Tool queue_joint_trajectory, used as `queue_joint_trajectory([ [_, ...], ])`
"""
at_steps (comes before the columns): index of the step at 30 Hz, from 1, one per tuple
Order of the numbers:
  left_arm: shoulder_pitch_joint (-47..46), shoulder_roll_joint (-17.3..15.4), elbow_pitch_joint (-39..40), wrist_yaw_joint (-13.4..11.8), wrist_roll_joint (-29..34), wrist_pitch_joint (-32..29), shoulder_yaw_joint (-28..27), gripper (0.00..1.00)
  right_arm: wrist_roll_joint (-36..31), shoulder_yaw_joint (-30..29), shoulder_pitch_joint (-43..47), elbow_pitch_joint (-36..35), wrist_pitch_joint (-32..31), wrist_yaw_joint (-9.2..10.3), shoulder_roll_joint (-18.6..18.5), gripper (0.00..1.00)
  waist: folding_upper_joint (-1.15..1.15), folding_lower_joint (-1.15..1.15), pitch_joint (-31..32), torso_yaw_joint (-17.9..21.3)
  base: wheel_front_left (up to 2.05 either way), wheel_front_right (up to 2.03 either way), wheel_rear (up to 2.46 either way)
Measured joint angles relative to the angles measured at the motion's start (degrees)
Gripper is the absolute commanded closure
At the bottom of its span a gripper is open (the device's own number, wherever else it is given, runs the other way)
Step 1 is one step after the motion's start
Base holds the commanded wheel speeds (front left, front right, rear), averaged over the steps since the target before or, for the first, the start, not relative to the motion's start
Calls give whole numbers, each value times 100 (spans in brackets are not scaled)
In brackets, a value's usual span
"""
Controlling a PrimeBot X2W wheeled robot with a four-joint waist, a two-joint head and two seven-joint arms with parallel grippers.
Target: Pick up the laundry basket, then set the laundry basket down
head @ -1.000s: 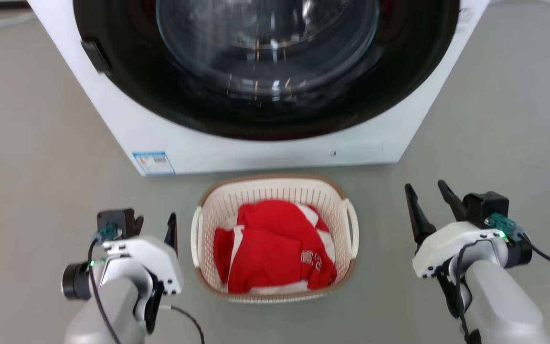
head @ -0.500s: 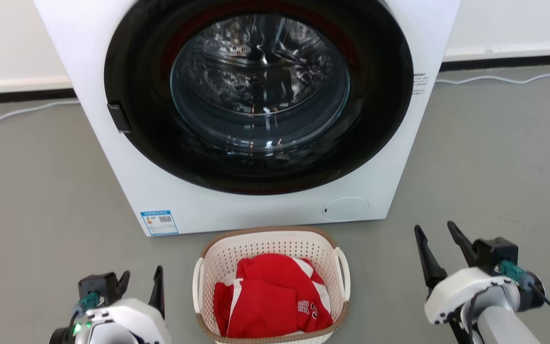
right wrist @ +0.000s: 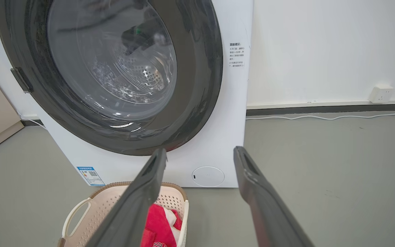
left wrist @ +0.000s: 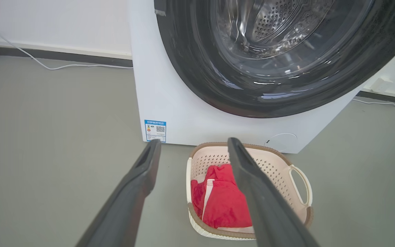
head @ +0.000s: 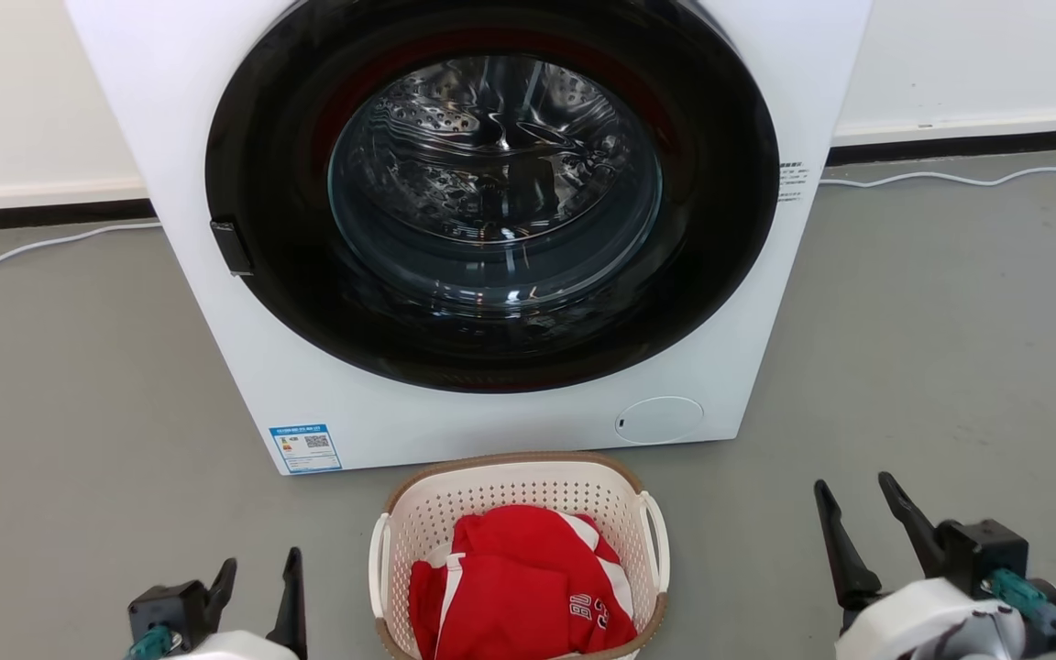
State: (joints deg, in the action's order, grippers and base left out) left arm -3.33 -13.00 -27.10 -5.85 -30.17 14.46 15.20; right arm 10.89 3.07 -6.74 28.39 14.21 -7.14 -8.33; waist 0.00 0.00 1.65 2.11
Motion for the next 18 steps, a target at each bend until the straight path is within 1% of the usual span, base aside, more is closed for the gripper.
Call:
queue_joint_trajectory([
  [9,611,3,630,-73,177,0,-359,0,-37,-205,544,-569,0,0,7,0,0,0,66,77,0,0,0],
  [17,863,18,1098,-120,356,0,-595,0,-125,-357,689,-782,0,0,22,0,0,0,102,60,0,0,0],
  [18,886,24,1131,-116,378,0,-597,100,-145,-386,695,-794,-1,1,26,100,0,0,108,50,0,0,0],
])
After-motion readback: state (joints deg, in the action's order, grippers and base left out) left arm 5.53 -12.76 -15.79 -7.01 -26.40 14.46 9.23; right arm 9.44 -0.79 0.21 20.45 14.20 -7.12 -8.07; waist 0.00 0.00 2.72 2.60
